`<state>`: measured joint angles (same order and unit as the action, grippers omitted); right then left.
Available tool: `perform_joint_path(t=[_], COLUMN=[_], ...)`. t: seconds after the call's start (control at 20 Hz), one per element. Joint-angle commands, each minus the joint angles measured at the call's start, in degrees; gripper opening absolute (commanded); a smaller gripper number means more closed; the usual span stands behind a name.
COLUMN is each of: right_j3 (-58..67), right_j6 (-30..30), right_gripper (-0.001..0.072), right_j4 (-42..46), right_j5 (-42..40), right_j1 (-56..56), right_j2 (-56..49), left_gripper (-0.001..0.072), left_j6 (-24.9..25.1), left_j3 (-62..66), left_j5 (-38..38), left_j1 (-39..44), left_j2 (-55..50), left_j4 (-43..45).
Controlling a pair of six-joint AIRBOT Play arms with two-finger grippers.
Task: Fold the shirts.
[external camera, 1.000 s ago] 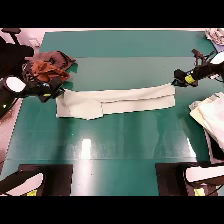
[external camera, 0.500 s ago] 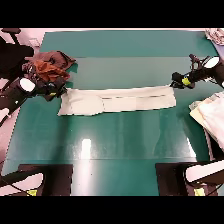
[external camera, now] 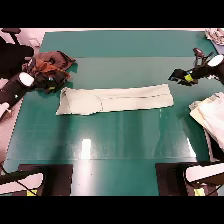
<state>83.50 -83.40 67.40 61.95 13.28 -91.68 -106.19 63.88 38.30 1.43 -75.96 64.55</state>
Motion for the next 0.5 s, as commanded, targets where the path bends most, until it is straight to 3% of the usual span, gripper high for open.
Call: perform_joint_path(t=[0.0,0.25,0.45], right_j3=[-2.4,-5.6,-1.0], right_j6=[1.4,6.7,10.6], right_gripper=[0.0705,0.0708,0.0711], right_j4=[-1.1,-16.3,-18.3], right_j5=[6.1,13.7,18.1], right_j1=[3.7,11.6,12.1], right_j2=[3.5,-1.3,-9.2], left_gripper=[0.0350,0.0350,0.0349], left_j6=[10.6,13.4,18.1], left_j3=[10.1,19.2,19.6], left_j5=[17.1,27.8,30.9], left_j1=[0.9,6.4,11.4], left_j2=[0.0,-1.4,-8.0], left_j4=[0.3,7.4,7.4])
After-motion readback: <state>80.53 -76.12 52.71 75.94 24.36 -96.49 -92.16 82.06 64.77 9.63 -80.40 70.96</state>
